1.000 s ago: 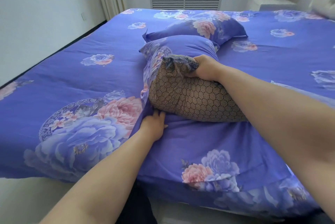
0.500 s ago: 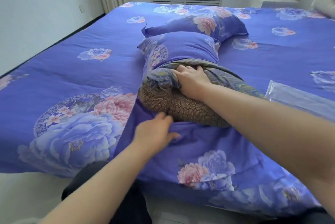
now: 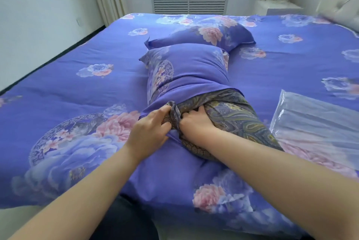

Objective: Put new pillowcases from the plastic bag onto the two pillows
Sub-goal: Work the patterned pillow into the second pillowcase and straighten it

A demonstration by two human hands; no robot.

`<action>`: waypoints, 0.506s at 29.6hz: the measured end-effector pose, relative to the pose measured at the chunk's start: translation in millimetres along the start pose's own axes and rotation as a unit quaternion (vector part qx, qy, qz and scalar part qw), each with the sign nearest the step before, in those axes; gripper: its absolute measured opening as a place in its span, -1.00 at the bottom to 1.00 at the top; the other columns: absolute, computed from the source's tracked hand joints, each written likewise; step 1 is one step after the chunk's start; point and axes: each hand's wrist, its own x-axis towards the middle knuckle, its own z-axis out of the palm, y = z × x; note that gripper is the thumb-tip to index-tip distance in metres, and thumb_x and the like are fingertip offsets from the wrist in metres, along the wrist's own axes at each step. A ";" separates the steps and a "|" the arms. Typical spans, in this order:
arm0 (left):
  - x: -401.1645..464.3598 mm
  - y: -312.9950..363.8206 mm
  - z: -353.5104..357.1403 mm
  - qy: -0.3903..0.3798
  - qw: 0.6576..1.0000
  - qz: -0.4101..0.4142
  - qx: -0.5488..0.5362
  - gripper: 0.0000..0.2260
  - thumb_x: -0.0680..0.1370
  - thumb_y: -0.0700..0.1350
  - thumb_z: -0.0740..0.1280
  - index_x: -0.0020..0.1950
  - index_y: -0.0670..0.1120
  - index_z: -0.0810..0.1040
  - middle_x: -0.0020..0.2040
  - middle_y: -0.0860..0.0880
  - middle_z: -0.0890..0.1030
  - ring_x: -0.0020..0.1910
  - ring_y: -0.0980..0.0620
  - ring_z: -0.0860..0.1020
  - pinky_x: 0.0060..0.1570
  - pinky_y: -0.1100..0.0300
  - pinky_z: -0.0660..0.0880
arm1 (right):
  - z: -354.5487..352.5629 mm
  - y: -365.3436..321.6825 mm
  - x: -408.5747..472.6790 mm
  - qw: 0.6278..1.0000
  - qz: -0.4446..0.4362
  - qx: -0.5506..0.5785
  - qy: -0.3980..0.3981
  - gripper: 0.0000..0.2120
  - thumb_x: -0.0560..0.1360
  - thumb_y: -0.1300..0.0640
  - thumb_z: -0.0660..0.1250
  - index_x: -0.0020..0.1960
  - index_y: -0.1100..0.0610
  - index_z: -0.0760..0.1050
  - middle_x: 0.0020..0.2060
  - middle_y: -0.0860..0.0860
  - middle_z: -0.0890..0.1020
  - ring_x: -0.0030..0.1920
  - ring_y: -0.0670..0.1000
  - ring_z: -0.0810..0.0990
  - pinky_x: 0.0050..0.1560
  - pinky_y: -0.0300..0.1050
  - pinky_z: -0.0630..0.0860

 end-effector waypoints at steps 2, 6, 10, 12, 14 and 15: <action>4.0 0.4 0.7 -0.013 1.000 0.019 -0.021 -0.91 0.31 -0.22 0.39 -0.34 -0.09 0.50 0.19 -0.17 0.59 -0.23 -0.11 0.59 -0.39 0.11 0.42 | 2.9 0.3 -6.9 1.000 -0.004 0.006 0.009 -0.74 0.44 -0.03 0.25 0.04 0.06 0.55 -0.01 0.04 0.64 0.04 0.12 0.57 0.19 0.12 0.20; 16.3 1.1 -2.6 -0.053 0.991 0.074 -0.099 -0.91 0.37 -0.14 0.25 -0.31 -0.13 0.48 -0.13 -0.13 0.62 -0.37 -0.11 0.57 -0.49 0.12 0.44 | -0.2 12.2 -20.9 1.000 -0.006 0.024 -0.014 -0.67 0.41 -0.09 0.27 0.06 0.08 0.51 0.01 0.05 0.61 0.07 0.13 0.55 0.15 0.12 0.24; 15.6 9.9 -4.9 -0.072 0.985 0.021 -0.154 -0.82 0.37 -0.09 0.14 -0.33 -0.14 0.45 -0.37 -0.10 0.52 -0.45 -0.13 0.54 -0.55 0.15 0.35 | -2.0 32.1 -50.2 0.981 0.019 0.185 0.062 -0.35 0.32 -0.16 0.33 0.35 0.02 0.29 0.16 0.04 0.53 0.22 0.11 0.47 0.35 0.22 0.14; 10.7 15.1 -4.6 -0.078 0.983 -0.004 -0.167 -0.86 0.34 -0.12 0.16 -0.32 -0.15 0.45 -0.40 -0.11 0.52 -0.46 -0.15 0.54 -0.55 0.14 0.38 | -3.7 33.8 -67.4 0.976 -0.002 0.172 0.130 -0.20 0.29 -0.18 0.36 0.45 -0.04 0.16 0.26 0.03 0.43 0.29 0.11 0.39 0.38 0.28 0.12; 9.1 17.4 -4.7 -0.094 0.979 -0.021 -0.180 -0.94 0.31 -0.19 0.31 -0.31 -0.16 0.47 -0.40 -0.12 0.54 -0.45 -0.17 0.55 -0.52 0.13 0.41 | -9.9 29.6 -75.5 0.980 -0.051 0.068 0.180 -0.27 0.30 -0.19 0.34 0.43 -0.10 0.24 0.38 0.06 0.32 0.39 0.16 0.27 0.32 0.38 0.15; 8.8 17.9 -4.4 -0.106 0.976 -0.022 -0.186 -0.90 0.29 -0.22 0.39 -0.31 -0.16 0.48 -0.40 -0.13 0.56 -0.44 -0.18 0.55 -0.49 0.13 0.42 | -14.0 26.4 -76.0 0.982 -0.064 0.029 0.176 -0.31 0.29 -0.19 0.35 0.40 -0.13 0.32 0.45 0.08 0.26 0.45 0.19 0.19 0.29 0.44 0.13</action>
